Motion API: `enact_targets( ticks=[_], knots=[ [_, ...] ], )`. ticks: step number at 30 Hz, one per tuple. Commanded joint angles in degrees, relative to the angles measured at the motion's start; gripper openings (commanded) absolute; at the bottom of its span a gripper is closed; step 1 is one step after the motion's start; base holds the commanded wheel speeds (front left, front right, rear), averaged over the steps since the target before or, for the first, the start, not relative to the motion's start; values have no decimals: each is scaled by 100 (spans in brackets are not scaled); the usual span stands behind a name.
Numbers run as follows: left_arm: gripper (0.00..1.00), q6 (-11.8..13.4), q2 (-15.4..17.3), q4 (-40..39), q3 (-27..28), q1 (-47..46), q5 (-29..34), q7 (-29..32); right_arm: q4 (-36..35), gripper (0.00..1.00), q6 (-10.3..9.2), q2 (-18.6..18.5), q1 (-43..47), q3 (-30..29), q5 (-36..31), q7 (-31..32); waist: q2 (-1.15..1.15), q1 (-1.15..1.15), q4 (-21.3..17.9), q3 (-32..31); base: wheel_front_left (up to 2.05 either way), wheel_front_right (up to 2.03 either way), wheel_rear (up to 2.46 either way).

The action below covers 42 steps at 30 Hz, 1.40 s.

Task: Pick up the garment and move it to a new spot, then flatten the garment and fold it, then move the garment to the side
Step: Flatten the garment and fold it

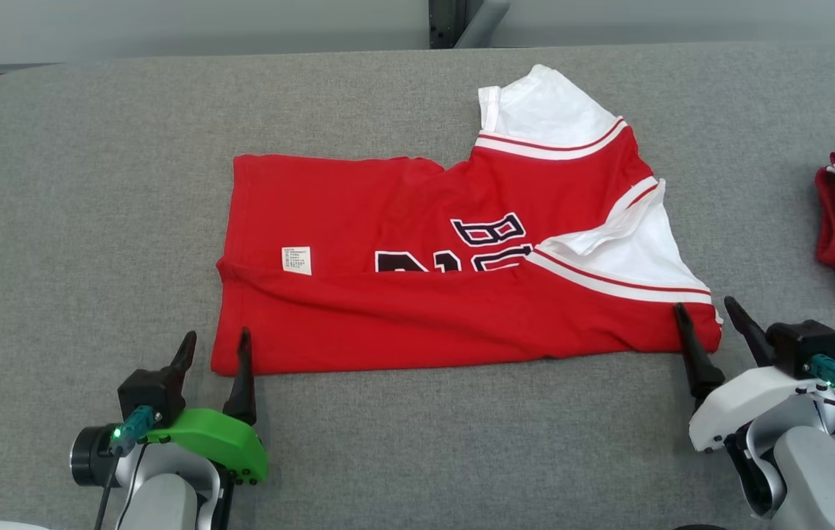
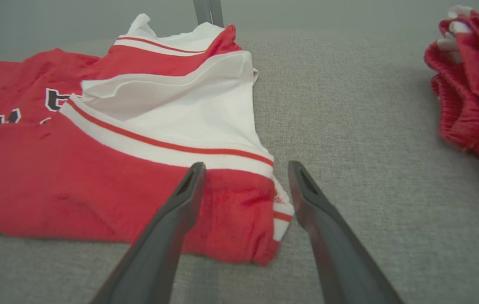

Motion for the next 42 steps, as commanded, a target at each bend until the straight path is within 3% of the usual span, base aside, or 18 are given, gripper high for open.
enact_targets(
  ticks=[1,18,19,21,32,42],
  knots=[
    [100,31,20,-34,-14,77,-16,1,-5,100,-10,17,78,-10,60,-16,0,0,-4,-33,0,0,0],
    [100,46,18,-54,-174,179,-12,2,768,100,-10,136,75,-156,416,-13,0,0,125,-93,0,0,0],
    [100,44,19,-55,-172,183,-2,1,790,61,-10,146,61,-153,445,-10,0,0,125,-92,0,0,0],
    [100,32,19,-63,-168,187,6,2,781,0,-10,149,40,-99,461,-6,0,0,125,-98,0,0,0],
    [100,-142,18,90,-287,92,-401,1,280,0,-10,15,90,-120,572,-9,0,0,21,-43,0,0,0],
    [100,-102,19,364,-257,-23,-559,2,-21,0,-10,1,20,29,597,-10,0,0,-80,78,0,0,0]
  ],
)
